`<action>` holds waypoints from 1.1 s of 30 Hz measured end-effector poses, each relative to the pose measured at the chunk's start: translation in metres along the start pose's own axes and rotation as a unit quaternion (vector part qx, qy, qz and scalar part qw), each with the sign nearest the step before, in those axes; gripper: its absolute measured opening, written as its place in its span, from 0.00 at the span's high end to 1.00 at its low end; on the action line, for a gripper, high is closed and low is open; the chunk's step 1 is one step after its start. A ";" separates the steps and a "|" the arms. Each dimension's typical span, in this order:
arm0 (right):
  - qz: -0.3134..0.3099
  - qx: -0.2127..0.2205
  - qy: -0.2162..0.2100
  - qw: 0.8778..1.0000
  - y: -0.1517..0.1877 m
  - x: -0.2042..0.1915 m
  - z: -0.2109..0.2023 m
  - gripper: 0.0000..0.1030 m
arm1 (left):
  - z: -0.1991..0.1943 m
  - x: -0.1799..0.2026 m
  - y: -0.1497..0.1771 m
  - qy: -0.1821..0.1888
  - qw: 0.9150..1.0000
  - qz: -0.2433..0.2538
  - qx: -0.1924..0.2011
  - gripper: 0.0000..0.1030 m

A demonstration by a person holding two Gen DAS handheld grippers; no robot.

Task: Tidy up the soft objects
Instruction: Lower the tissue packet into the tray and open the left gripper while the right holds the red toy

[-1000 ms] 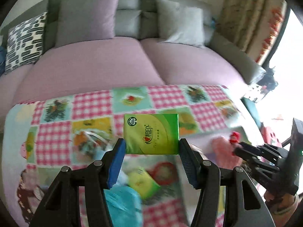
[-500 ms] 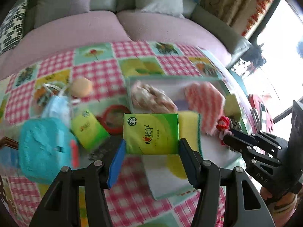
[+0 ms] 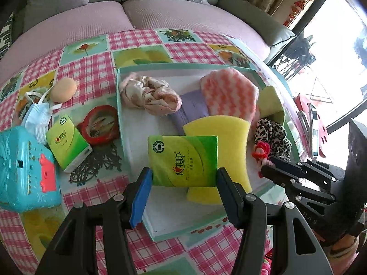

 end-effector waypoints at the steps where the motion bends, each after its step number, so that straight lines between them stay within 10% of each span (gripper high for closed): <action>1: 0.001 -0.002 -0.001 1.000 0.001 0.000 0.001 0.82 | -0.001 -0.001 0.001 -0.001 1.000 -0.003 0.001 0.43; 33: 0.007 -0.011 -0.004 1.000 0.010 0.001 0.010 0.75 | 0.004 -0.004 0.015 -0.024 0.999 0.006 -0.027 0.42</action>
Point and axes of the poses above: each gripper's, at about its wrist camera, not at the fingertips, and z roughly the way its jaws point, x to its right, y to its underside, the point moved 1 cm from there along z, roughly the way its jaws point, and after that the axes turned 6 degrees about x, right-handed, at the moved point
